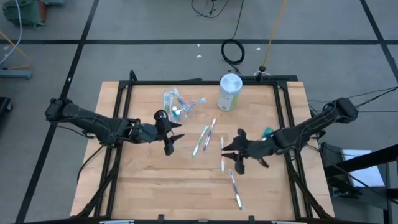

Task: Pick & Place toothbrushing station
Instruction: Put the purple toothbrush into the transparent organizer

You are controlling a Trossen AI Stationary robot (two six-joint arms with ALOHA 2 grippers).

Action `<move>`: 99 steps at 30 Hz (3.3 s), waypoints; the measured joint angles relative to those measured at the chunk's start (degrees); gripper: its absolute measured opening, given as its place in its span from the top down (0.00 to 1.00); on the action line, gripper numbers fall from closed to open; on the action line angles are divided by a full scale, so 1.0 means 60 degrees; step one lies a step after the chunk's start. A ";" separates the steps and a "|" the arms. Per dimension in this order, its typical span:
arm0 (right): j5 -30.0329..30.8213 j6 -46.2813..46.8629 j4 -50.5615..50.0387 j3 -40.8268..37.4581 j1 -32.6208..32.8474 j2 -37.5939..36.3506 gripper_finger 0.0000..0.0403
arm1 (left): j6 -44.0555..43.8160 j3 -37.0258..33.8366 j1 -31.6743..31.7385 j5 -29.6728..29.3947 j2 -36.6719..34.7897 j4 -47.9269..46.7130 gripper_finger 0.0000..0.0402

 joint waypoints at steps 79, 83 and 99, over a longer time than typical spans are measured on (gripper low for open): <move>-0.1772 0.4016 0.2780 -0.1723 0.1075 0.3723 0.52 | 0.0338 -0.0007 0.0390 -0.0084 0.0000 0.0102 0.46; -0.1641 0.3849 0.2851 -0.1723 0.1099 0.3806 0.50 | 0.0331 -0.0007 0.0390 -0.0082 0.0000 0.0046 0.46; -0.1469 0.2183 0.3431 -0.1694 0.1522 0.4542 0.54 | 0.0307 -0.0007 0.0390 -0.0055 0.0000 0.0044 0.46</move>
